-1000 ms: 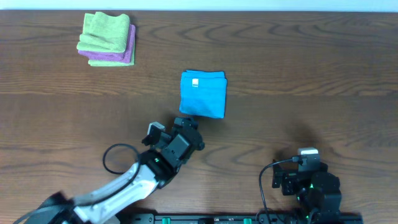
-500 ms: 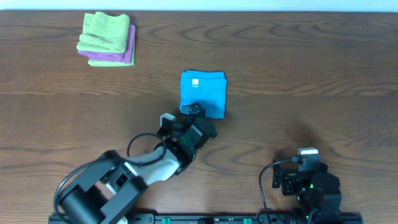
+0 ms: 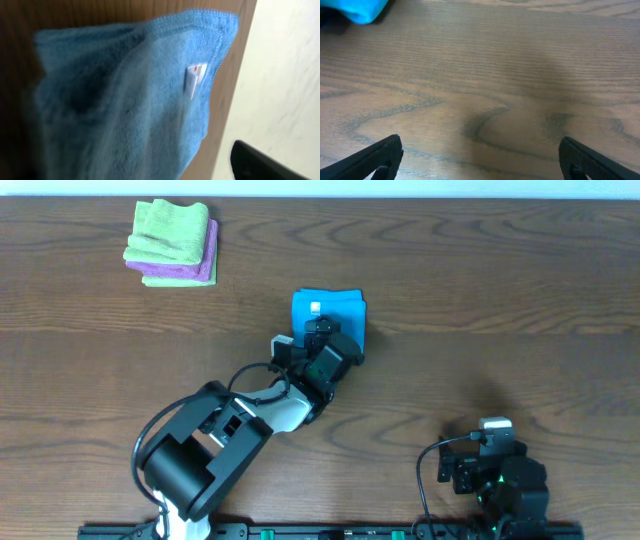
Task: Fold the cloth
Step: 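Move the left gripper down to the folded blue cloth's near edge, then grasp and lift the folded blue cloth with the left gripper, then carry the blue cloth to the green and pink stack and lay it on top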
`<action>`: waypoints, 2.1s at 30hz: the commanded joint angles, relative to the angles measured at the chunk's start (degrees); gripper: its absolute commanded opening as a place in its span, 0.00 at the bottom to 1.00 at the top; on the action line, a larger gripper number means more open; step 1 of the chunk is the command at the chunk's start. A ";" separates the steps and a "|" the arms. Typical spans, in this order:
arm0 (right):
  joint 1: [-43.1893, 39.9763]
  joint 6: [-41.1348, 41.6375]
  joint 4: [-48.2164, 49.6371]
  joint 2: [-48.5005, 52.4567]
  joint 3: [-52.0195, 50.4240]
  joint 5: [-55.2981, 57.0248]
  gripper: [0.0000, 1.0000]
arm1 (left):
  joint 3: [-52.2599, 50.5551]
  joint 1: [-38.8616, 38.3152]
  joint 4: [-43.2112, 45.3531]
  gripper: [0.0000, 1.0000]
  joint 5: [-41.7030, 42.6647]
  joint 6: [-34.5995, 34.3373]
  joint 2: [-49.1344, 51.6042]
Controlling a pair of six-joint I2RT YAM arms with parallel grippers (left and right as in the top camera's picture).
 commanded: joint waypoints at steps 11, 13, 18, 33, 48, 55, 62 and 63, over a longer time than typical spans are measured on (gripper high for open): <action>-0.68 0.83 -0.52 -0.50 -0.37 0.57 0.99 | -1.79 0.35 -2.12 0.06 1.25 0.24 1.27; -0.68 0.83 -0.50 -0.50 -0.37 0.57 0.99 | -1.79 0.35 -3.06 0.06 0.52 0.35 -1.68; -0.68 0.83 -0.52 -0.50 -0.37 0.57 0.99 | -1.79 0.68 -10.08 0.06 -2.91 1.57 -13.29; -0.68 0.83 -0.52 -0.50 -0.37 0.57 0.99 | -1.79 17.81 -15.15 0.06 -0.24 34.21 -47.82; -0.68 0.83 -0.52 -0.50 -0.37 0.57 0.99 | -1.60 33.77 3.26 0.06 0.48 36.85 -35.52; -0.68 0.83 -0.50 -0.48 -0.37 0.57 0.99 | 9.20 36.33 9.75 0.06 0.31 46.93 -22.40; -0.68 0.83 -0.50 -0.50 -0.37 0.57 0.99 | 20.68 37.62 9.31 0.06 2.23 57.44 -13.27; -0.68 0.83 -0.52 -0.48 -0.37 0.57 0.99 | 21.35 38.01 9.05 0.06 2.29 57.42 -12.46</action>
